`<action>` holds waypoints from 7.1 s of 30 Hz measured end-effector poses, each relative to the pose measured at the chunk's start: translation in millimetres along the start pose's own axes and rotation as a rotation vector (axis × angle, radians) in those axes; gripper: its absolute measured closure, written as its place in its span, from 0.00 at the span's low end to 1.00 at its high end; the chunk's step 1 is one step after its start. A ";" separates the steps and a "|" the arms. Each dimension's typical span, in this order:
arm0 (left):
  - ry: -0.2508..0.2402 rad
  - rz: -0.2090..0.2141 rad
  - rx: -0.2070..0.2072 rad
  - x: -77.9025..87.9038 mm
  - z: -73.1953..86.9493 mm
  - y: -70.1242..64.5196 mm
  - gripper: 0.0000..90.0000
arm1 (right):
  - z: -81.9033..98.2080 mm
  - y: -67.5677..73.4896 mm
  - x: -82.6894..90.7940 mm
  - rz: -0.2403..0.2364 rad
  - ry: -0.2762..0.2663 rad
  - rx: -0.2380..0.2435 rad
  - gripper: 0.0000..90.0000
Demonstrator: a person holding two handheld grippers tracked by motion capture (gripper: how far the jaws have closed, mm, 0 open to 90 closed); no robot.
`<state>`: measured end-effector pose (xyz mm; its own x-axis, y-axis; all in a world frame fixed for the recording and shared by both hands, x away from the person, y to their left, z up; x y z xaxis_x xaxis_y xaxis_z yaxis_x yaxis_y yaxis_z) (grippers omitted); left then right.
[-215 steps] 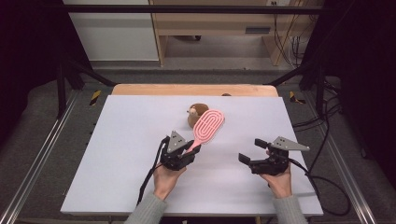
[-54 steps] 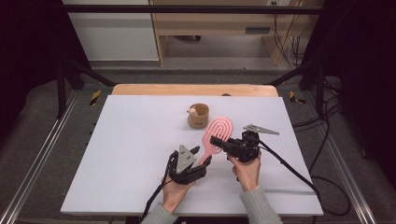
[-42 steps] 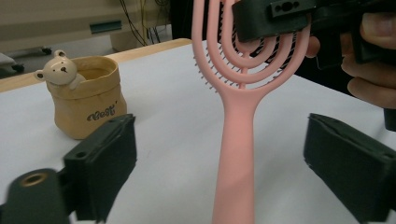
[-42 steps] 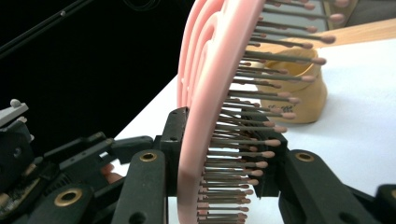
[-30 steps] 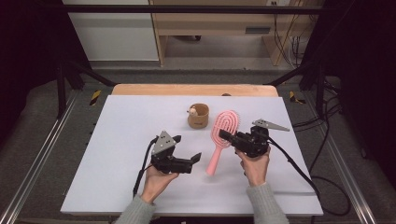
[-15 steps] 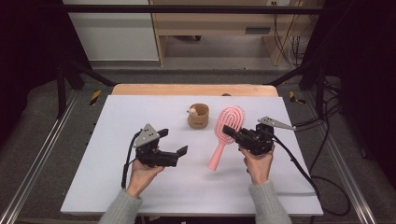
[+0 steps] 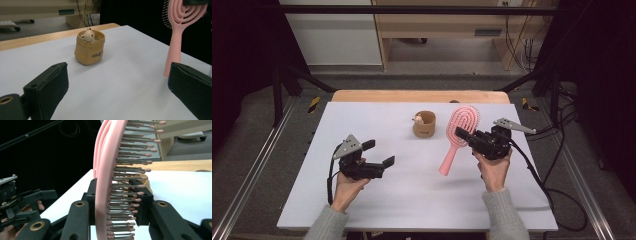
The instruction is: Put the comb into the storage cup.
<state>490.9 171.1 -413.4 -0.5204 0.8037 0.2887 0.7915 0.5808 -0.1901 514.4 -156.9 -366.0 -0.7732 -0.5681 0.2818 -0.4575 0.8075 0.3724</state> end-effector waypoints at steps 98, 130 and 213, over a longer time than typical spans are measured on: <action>0.061 -0.171 -0.016 68.5 69.7 54.5 0.04 | -85.1 5.4 -78.3 0.174 -0.078 0.146 0.72; 0.063 -0.170 -0.015 68.2 70.3 55.4 0.04 | -97.3 6.7 -124.0 0.223 -0.070 0.175 0.72; 0.069 -0.172 -0.013 68.1 70.6 55.7 0.04 | -52.2 -9.4 -189.5 0.314 0.039 0.159 0.72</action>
<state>476.9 267.3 -470.6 -0.6252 0.6819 0.3796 0.6973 0.7065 -0.1206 688.2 -65.1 -376.7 -0.8711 -0.2909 0.3956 -0.2647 0.9567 0.1207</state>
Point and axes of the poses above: each handheld gripper's, and its own axes: x roughly backward along the jaws, z roughly out of its underside, y roughly to its left, the point moved 5 cm from there along -x, roughly forward along the jaws, and after that the axes turned 9 degrees about z, right-handed, at the moved point
